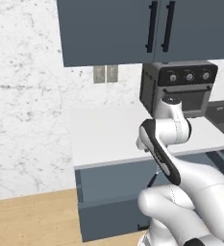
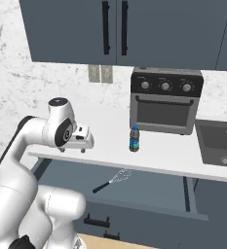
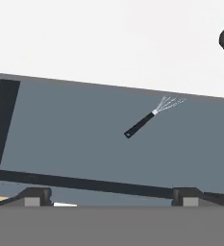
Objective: Pick the whisk from the drawer and place it on the counter.
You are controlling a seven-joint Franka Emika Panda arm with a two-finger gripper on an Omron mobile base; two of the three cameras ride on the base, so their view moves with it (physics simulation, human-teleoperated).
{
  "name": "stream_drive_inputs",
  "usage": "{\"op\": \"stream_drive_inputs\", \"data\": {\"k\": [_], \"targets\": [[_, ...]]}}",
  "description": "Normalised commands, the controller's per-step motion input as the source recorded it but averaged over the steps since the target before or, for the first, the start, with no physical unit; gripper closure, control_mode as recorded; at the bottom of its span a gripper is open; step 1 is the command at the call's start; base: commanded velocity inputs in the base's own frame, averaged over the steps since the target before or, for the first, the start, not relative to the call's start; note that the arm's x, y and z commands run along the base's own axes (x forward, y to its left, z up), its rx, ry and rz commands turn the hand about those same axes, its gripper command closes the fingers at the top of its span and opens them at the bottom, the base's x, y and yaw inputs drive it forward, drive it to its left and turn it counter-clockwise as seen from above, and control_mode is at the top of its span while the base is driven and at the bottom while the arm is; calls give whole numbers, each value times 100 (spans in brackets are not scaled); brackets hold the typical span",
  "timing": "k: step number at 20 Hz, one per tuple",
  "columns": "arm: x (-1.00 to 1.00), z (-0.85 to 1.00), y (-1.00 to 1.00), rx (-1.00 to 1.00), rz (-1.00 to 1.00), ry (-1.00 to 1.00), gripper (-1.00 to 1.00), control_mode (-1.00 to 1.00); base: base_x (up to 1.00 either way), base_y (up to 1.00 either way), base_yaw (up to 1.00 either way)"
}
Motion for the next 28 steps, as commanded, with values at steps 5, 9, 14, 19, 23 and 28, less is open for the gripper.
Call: {"op": "stream_drive_inputs", "data": {"k": [5,9,14,19,23,28], "targets": [[0,0,0,0,0,0,-100,100,-45,-32,-3],[0,0,0,0,0,0,-100,100,-37,-17,-1],[0,0,0,0,0,0,-100,100,-36,-1,0],[2,-20,-9,0,0,0,-100,-100,-4,0,0],[10,-43,-20,0,0,0,-100,-100,0,0,0],[23,-60,-11,-1,0,2,-100,-100,0,0,0]]}}
